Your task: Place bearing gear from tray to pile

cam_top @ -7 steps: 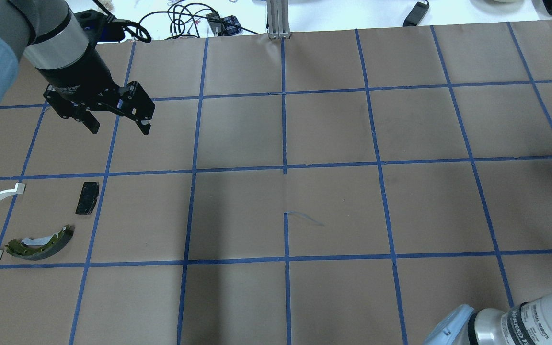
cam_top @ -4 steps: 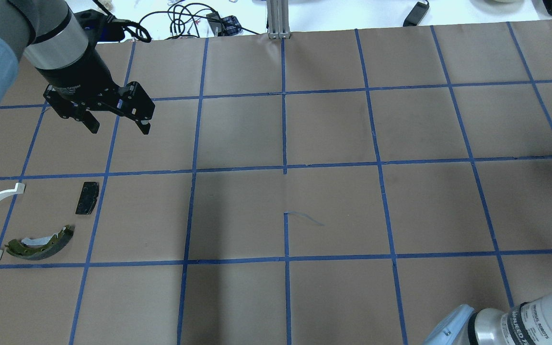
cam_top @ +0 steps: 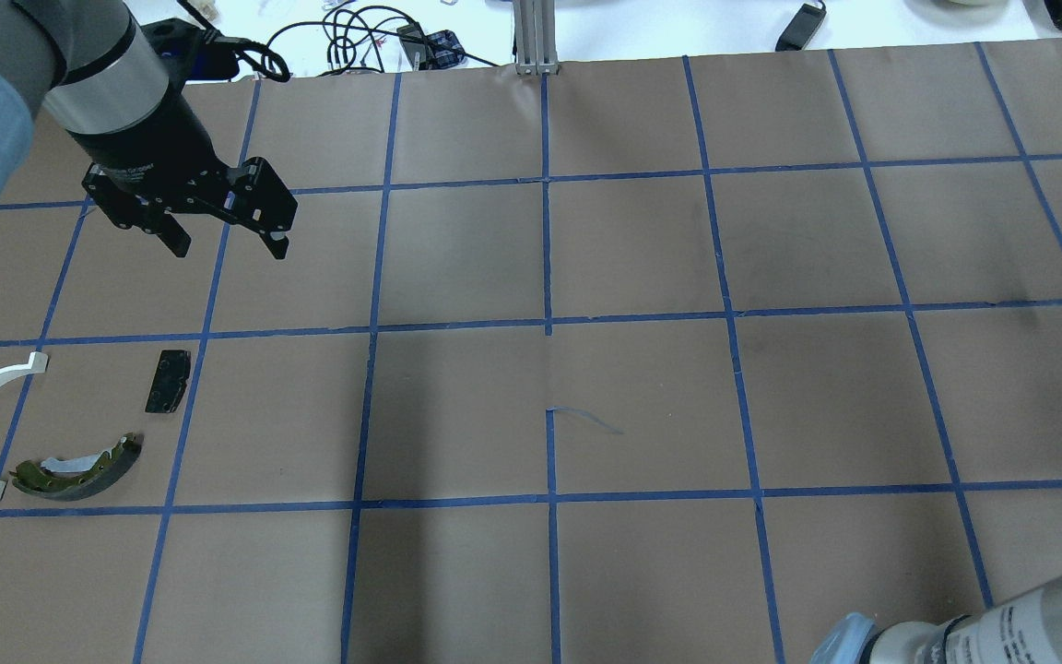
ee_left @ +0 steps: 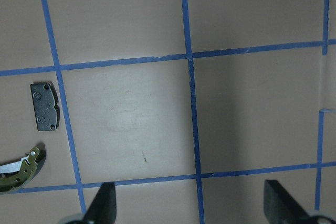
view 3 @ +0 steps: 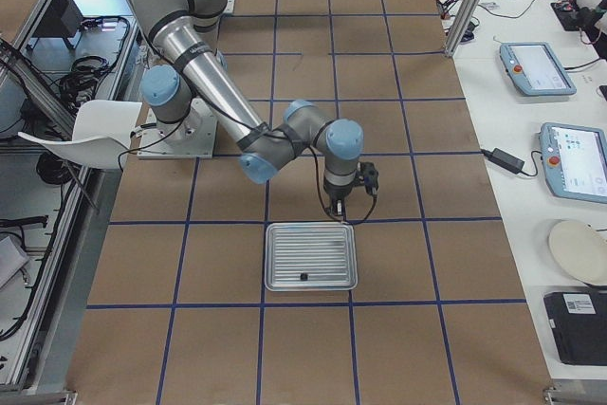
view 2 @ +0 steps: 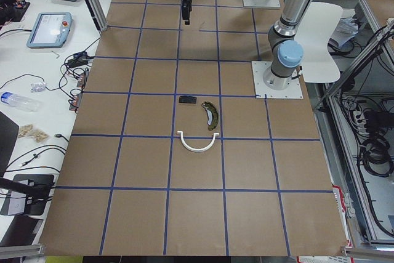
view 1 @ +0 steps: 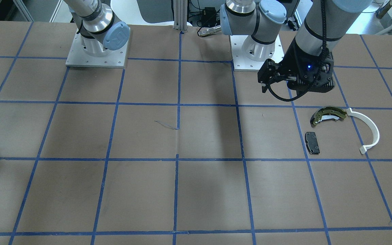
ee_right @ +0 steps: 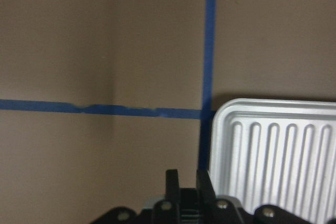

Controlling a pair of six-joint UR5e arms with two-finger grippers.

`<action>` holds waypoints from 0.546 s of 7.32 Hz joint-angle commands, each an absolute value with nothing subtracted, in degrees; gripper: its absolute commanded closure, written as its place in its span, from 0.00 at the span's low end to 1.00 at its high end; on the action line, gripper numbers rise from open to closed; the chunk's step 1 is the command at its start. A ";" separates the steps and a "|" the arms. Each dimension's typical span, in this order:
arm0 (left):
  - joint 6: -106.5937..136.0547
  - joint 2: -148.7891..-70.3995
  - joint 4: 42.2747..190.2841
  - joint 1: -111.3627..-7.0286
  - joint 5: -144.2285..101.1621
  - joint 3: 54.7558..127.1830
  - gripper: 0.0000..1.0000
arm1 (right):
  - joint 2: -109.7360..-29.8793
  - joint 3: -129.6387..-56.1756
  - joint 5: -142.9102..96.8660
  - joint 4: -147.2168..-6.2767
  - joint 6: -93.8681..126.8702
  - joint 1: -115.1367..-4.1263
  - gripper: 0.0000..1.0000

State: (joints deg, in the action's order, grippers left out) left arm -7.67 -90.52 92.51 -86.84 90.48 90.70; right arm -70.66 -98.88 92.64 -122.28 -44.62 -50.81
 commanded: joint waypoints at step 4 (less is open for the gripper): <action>-7.73 -90.44 92.55 -86.84 90.53 90.79 0.00 | -74.36 -100.37 92.37 -118.20 -2.64 -92.20 1.00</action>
